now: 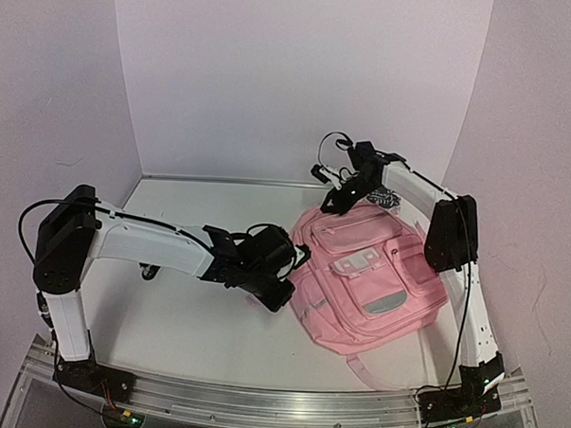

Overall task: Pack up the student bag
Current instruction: Adjust the student bag at the center of the board.

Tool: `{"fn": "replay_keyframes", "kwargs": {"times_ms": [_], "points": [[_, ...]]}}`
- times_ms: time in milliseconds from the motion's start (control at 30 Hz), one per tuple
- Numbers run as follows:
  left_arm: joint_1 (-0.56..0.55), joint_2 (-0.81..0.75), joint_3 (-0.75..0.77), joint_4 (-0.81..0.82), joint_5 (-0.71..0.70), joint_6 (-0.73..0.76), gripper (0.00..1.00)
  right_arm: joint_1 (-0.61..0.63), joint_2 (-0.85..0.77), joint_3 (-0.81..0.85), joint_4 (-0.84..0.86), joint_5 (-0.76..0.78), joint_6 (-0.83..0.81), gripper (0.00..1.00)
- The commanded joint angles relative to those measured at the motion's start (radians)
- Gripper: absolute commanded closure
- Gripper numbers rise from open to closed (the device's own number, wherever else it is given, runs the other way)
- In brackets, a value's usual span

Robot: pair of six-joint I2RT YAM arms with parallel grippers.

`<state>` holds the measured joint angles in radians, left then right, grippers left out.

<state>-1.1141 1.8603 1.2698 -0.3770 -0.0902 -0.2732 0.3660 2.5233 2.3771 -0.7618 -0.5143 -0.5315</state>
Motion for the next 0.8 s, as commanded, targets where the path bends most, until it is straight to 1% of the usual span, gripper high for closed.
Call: {"fn": "replay_keyframes", "kwargs": {"times_ms": [0,33,67,133,200,300,367,433,533,633,767], "points": [[0.058,-0.11,0.0,-0.02,0.057,-0.125,0.54,-0.077,-0.158,-0.038,0.077,-0.104,0.109,0.28],[0.084,-0.119,0.006,-0.021,0.077,-0.138,0.5,-0.076,-0.179,-0.029,0.072,-0.133,0.142,0.17],[0.123,-0.122,0.02,-0.027,0.105,-0.15,0.46,-0.076,-0.202,-0.016,0.068,-0.146,0.196,0.1],[0.196,-0.119,0.052,-0.038,0.175,-0.17,0.41,-0.079,-0.248,0.0,0.061,-0.153,0.256,0.02],[0.265,-0.089,0.111,-0.07,0.222,-0.174,0.37,-0.092,-0.309,-0.026,0.051,-0.146,0.294,0.02],[0.333,0.018,0.277,-0.176,0.268,-0.142,0.35,-0.128,-0.425,-0.151,-0.015,-0.129,0.281,0.02],[0.366,0.107,0.411,-0.229,0.305,-0.113,0.34,-0.159,-0.486,-0.225,-0.112,-0.093,0.219,0.02],[0.387,0.19,0.539,-0.274,0.341,-0.098,0.33,-0.188,-0.533,-0.297,-0.244,-0.049,0.132,0.02],[0.411,0.302,0.703,-0.28,0.406,-0.094,0.33,-0.276,-0.589,-0.402,-0.416,-0.018,0.026,0.02],[0.431,0.398,0.852,-0.272,0.449,-0.115,0.32,-0.393,-0.626,-0.501,-0.544,0.019,-0.052,0.02],[0.445,0.526,1.008,-0.282,0.506,-0.131,0.32,-0.5,-0.686,-0.639,-0.644,0.079,-0.159,0.02]]}}
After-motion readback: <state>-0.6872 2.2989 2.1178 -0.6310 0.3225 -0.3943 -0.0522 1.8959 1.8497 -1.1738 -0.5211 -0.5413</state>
